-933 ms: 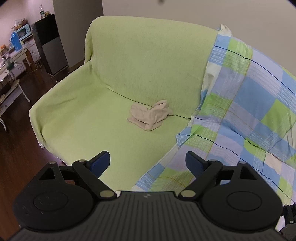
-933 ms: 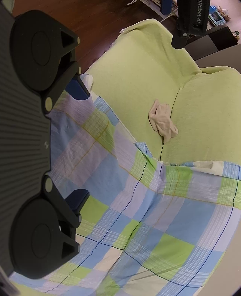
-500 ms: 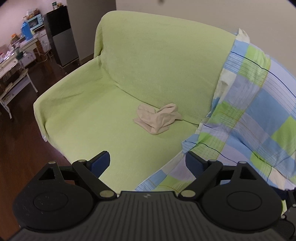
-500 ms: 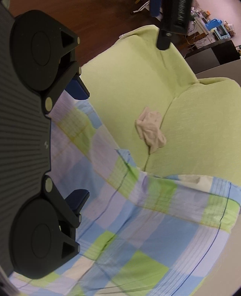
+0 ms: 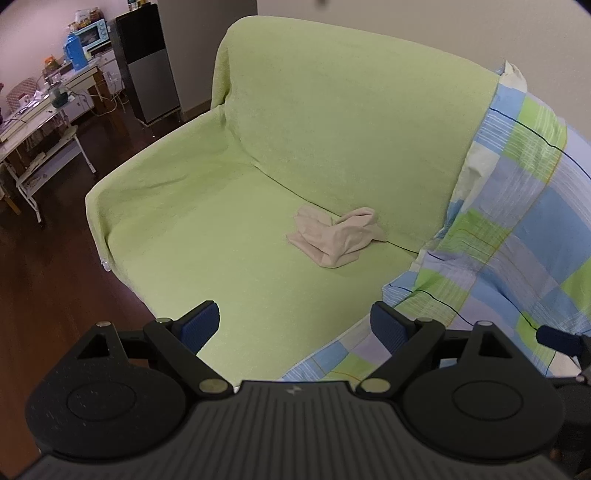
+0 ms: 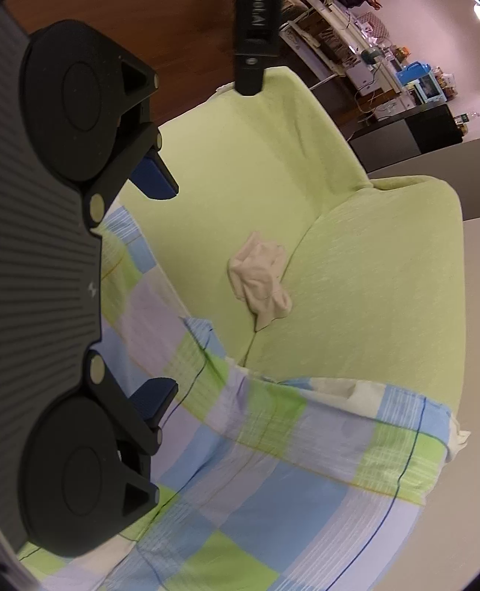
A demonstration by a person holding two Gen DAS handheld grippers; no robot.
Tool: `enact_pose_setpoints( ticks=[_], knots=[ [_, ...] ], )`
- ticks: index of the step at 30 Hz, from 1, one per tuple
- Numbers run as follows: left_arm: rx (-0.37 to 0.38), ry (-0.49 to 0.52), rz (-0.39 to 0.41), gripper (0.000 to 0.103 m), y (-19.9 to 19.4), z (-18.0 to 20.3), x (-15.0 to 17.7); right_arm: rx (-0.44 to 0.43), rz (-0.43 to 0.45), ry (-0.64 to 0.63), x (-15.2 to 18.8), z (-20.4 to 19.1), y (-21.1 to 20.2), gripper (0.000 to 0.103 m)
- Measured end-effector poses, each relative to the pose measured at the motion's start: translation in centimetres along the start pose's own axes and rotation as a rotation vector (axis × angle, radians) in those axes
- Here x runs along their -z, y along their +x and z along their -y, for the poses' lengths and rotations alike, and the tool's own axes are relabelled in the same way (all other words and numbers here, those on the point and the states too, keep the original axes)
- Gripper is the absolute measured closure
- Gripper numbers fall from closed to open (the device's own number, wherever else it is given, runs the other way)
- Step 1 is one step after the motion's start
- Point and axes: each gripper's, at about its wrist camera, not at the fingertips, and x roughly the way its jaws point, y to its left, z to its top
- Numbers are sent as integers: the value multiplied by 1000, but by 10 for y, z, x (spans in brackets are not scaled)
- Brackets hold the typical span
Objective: Fold clothes
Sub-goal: 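Move both grippers toward the crumpled beige cloth on the sofa seat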
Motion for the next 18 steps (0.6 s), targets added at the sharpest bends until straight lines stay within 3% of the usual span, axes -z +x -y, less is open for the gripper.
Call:
enact_pose_setpoints(
  ticks=[18],
  knots=[
    [24, 27, -37, 13, 31, -21, -12, -13, 24, 21, -42, -9, 27, 1]
  ],
)
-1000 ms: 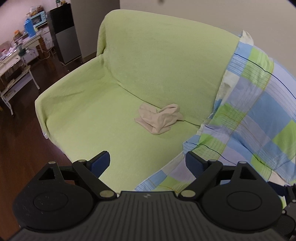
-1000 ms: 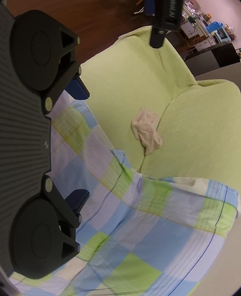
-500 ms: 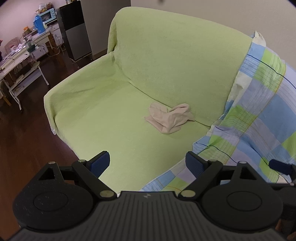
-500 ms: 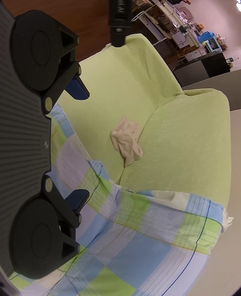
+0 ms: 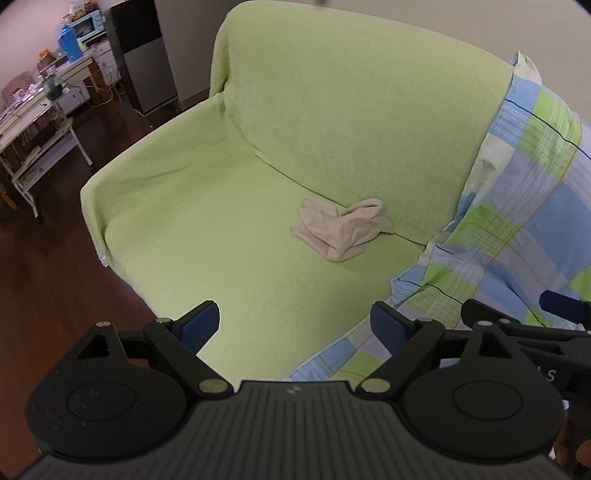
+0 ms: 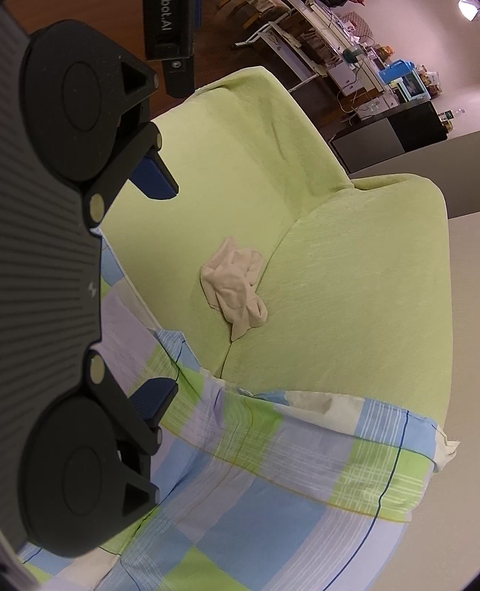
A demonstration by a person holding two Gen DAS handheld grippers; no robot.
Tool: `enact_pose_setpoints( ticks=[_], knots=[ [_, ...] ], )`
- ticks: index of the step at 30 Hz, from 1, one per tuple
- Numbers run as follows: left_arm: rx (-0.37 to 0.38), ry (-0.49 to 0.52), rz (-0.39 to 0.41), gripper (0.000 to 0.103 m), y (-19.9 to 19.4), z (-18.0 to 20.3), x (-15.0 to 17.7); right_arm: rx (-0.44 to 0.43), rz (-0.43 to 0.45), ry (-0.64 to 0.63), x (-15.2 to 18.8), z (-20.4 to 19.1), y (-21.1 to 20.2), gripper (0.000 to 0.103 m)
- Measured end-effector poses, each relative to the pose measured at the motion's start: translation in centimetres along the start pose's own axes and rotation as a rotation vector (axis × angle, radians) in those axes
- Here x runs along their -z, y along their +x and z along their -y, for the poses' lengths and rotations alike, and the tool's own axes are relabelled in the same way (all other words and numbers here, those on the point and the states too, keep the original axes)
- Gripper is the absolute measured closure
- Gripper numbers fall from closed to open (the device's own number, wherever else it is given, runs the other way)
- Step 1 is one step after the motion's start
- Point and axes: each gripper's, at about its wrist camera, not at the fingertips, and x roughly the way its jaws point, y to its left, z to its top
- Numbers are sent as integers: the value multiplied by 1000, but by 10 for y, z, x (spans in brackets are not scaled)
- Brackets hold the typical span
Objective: Fold clothes
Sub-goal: 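Move both grippers toward the crumpled beige cloth on the sofa seat, then grasp one corner of the beige cloth with the left gripper while the right gripper grasps another corner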
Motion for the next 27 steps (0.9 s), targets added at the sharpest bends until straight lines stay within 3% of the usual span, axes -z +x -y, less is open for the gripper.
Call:
enact_pose_setpoints(
  ticks=[8, 21, 27],
  knots=[
    [82, 61, -55, 13, 41, -12, -30, 43, -21, 50, -18, -8, 29, 1],
    [55, 129, -97, 13, 109, -31, -73, 94, -64, 139, -57, -22, 98, 1],
    [61, 137, -163, 13, 171, -34, -75, 123, -69, 148, -55, -20, 144, 1]
  ],
)
